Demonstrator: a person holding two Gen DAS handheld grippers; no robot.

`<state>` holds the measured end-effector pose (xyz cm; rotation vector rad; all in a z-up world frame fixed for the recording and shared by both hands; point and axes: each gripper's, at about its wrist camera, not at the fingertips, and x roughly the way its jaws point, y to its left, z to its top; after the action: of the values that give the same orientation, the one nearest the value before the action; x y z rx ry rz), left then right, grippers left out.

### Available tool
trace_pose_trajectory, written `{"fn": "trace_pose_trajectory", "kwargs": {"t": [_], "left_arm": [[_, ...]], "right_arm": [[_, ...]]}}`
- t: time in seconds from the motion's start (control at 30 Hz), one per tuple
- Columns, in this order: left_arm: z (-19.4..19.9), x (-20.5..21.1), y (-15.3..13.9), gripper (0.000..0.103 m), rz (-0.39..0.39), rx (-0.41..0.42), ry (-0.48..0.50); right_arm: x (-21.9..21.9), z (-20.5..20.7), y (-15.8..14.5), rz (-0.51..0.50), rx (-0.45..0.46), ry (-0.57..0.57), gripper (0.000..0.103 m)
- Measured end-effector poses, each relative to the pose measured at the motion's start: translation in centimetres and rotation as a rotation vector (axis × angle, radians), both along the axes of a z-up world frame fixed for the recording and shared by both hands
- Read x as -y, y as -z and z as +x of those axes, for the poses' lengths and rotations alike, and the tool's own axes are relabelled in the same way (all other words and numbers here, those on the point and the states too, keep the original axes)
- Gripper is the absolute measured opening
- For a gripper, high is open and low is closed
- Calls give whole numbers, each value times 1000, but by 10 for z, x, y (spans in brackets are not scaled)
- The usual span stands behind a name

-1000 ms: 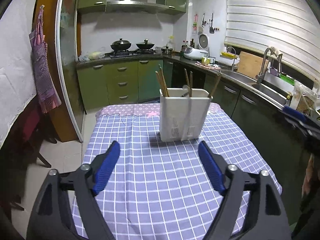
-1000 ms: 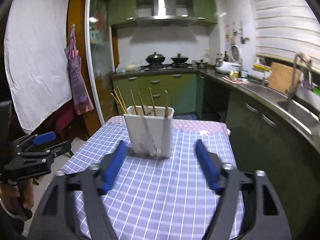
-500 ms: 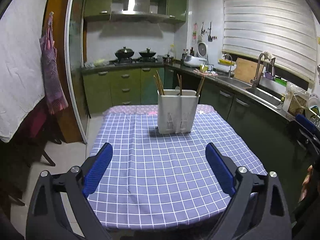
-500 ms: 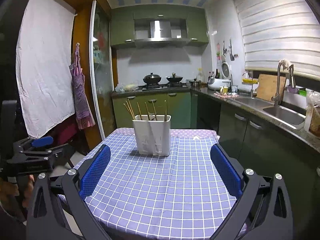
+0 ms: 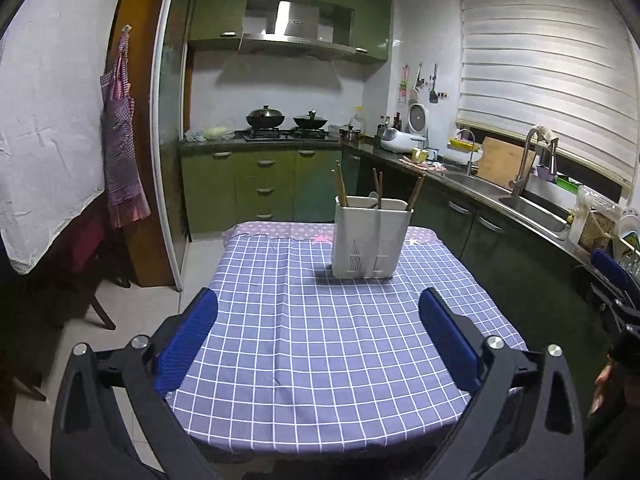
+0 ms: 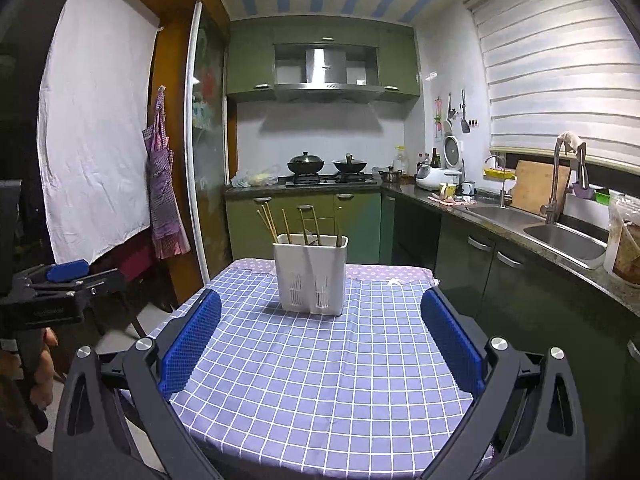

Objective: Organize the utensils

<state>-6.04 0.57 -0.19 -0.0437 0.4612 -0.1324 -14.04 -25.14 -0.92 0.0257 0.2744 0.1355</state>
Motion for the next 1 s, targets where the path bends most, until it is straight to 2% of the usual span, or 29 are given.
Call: {"fn": "trace_pose_trajectory", "kwargs": {"t": [0.23, 1.0], "left_arm": [[-1, 0, 3, 96, -9, -21, 15], [-4, 8, 3, 96, 2, -16, 43]], "right_arm": [[-5, 0, -2, -9, 8, -4, 98], [-3, 4, -3, -11, -1, -4, 98]]}}
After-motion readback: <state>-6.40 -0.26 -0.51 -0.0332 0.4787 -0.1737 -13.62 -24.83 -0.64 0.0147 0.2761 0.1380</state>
